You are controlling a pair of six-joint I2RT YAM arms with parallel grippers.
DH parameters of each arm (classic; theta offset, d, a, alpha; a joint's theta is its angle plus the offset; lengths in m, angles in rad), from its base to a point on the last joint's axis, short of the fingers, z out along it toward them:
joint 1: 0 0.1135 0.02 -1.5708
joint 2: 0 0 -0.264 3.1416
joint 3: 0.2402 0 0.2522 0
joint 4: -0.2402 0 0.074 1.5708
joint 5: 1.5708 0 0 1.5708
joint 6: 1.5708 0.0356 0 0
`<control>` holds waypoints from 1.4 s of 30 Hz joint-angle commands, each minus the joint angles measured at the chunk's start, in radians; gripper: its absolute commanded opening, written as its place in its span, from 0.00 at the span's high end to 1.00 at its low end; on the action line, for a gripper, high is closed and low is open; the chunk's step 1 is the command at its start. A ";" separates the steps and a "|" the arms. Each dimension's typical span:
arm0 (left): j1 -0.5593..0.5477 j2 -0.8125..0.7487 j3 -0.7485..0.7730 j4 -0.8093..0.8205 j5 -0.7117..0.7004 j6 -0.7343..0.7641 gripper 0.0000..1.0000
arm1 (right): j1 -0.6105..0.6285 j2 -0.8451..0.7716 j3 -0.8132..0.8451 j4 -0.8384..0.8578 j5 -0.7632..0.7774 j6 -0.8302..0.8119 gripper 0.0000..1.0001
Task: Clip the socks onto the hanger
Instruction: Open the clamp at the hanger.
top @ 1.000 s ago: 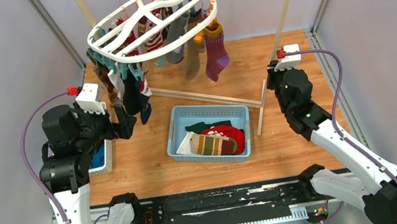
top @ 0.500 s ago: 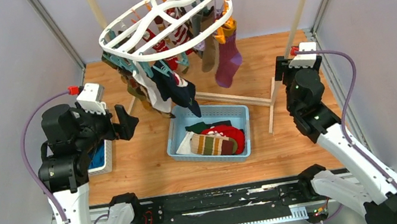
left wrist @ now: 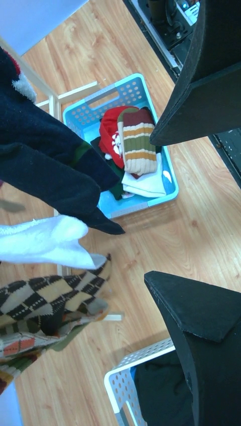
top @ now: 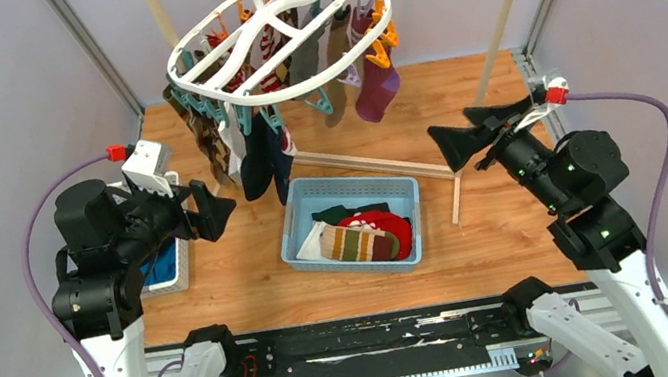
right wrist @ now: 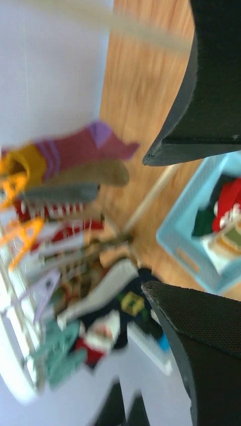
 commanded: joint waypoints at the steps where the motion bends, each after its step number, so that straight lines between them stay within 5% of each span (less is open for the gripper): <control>1: 0.006 -0.002 0.023 -0.022 0.046 -0.007 0.00 | 0.035 0.040 -0.090 0.192 -0.356 0.280 0.18; 11: 0.006 -0.002 0.037 -0.023 0.050 -0.014 0.00 | 0.207 0.308 -0.078 0.693 -0.451 0.455 0.20; 33: 0.006 0.001 0.067 -0.027 0.087 -0.017 0.00 | 0.254 0.647 0.053 1.085 -0.395 0.609 0.16; 42: 0.006 0.001 0.077 -0.026 0.107 -0.020 0.00 | 0.258 0.704 0.063 1.171 -0.398 0.656 0.22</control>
